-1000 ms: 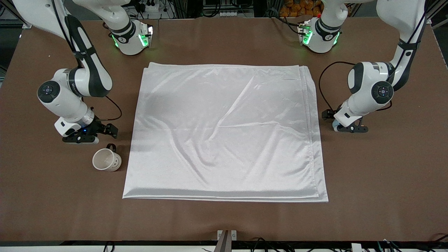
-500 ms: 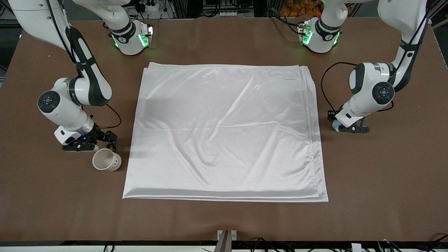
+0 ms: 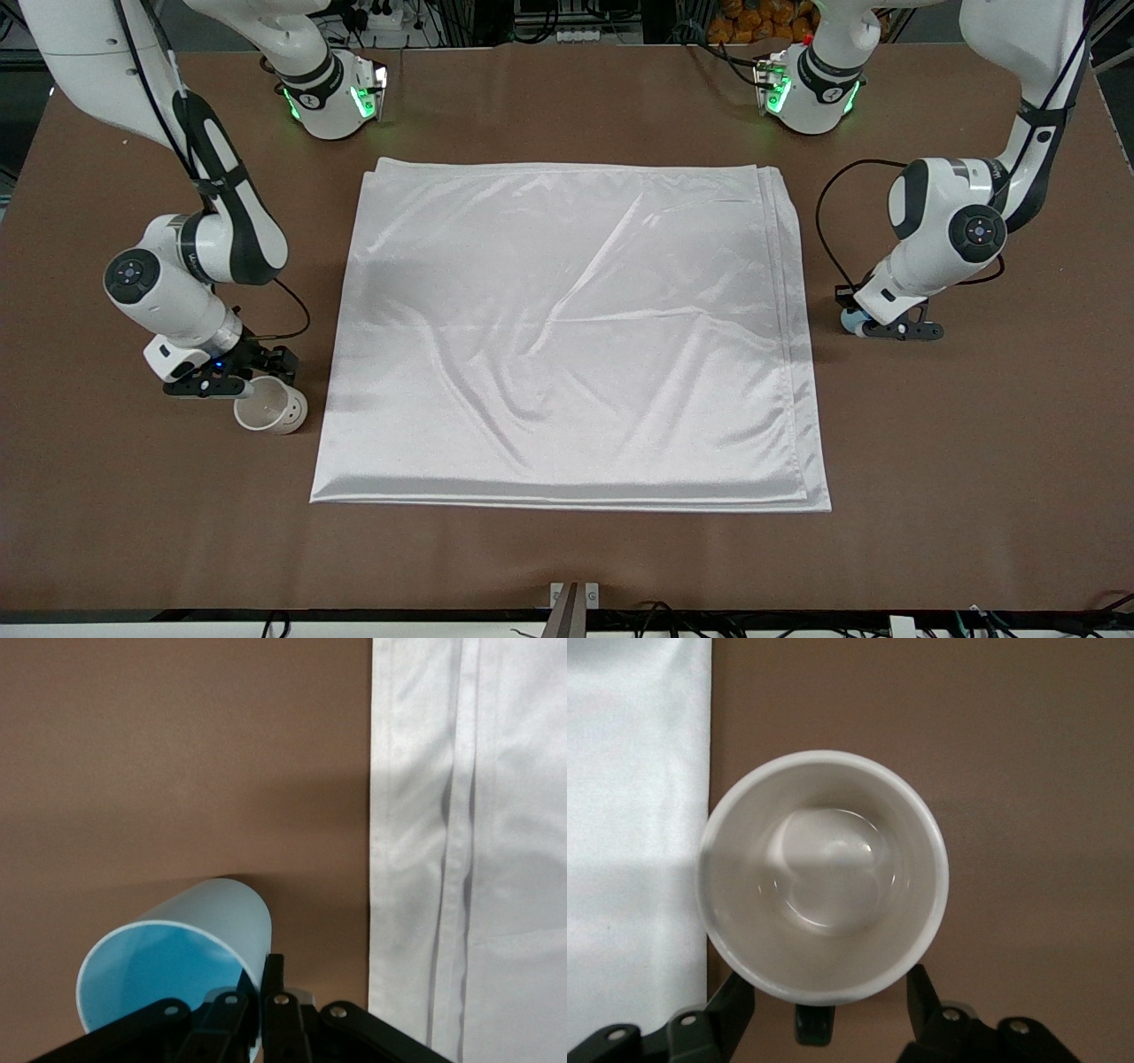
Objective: Place blue cup into white mug on cloth
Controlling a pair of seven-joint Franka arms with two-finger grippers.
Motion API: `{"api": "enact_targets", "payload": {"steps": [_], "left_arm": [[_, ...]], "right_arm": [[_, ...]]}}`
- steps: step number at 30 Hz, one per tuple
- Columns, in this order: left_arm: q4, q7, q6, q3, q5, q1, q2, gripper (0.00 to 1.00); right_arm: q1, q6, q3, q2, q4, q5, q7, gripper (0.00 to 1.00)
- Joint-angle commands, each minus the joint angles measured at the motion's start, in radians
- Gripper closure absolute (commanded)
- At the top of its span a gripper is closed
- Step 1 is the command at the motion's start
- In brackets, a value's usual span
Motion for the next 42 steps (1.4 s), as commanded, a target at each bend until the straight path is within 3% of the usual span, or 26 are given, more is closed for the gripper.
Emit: {"api": "enact_targets", "payload": {"steps": [1,6,10,17,26,42], "left_arm": [[0.009,-0.016,-0.001,-0.004,0.026,0.006,-0.030,1.00],[0.030,-0.018,-0.007,-0.004,0.026,0.005,-0.050,1.00],[0.058,-0.018,-0.013,-0.004,0.026,0.005,-0.059,1.00],[0.145,-0.021,-0.065,-0.006,0.026,0.005,-0.087,1.00],[0.269,-0.023,-0.289,-0.016,0.026,-0.006,-0.153,1.00],[0.279,-0.078,-0.379,-0.105,0.026,0.003,-0.251,1.00]], "right_arm": [[-0.006,0.000,0.007,0.013,0.027,-0.010,-0.027,0.51],[-0.007,0.000,0.007,0.013,0.028,-0.012,-0.036,0.83],[-0.006,0.000,0.007,0.011,0.030,-0.012,-0.041,1.00],[-0.003,-0.010,0.012,-0.006,0.037,-0.010,-0.052,1.00],[-0.001,-0.094,0.045,-0.030,0.089,-0.008,-0.058,1.00],[0.074,-0.414,0.079,-0.041,0.280,-0.001,-0.009,1.00]]}}
